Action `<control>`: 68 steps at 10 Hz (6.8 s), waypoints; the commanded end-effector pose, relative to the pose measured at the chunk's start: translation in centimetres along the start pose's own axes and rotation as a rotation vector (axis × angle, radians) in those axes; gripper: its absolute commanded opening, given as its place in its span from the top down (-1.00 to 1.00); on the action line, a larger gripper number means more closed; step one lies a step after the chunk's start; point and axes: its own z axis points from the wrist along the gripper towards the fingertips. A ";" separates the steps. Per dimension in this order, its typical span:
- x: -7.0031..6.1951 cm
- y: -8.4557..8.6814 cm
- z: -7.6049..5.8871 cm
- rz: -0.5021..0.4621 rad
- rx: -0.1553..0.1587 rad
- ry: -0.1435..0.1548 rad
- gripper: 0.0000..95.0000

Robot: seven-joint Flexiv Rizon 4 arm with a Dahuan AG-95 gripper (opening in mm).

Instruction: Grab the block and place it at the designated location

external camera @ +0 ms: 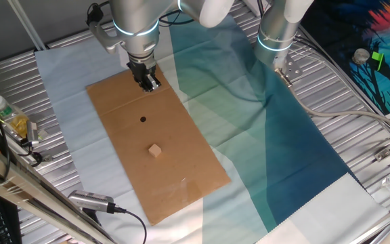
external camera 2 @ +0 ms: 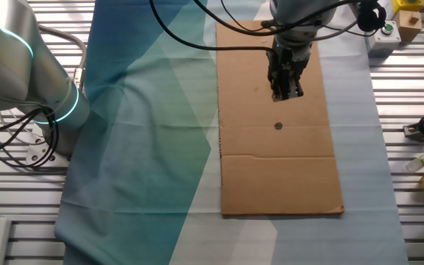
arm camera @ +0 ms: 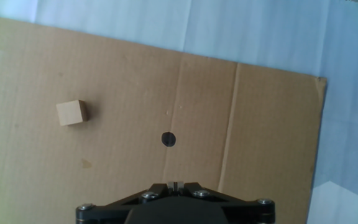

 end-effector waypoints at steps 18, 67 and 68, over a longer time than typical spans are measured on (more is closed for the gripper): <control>-1.3 0.5 -2.7 -0.161 -0.007 0.008 1.00; -8.6 5.4 -3.3 -0.265 -0.101 -0.071 -0.60; -8.8 5.5 -3.1 -0.266 -0.100 -0.071 -0.60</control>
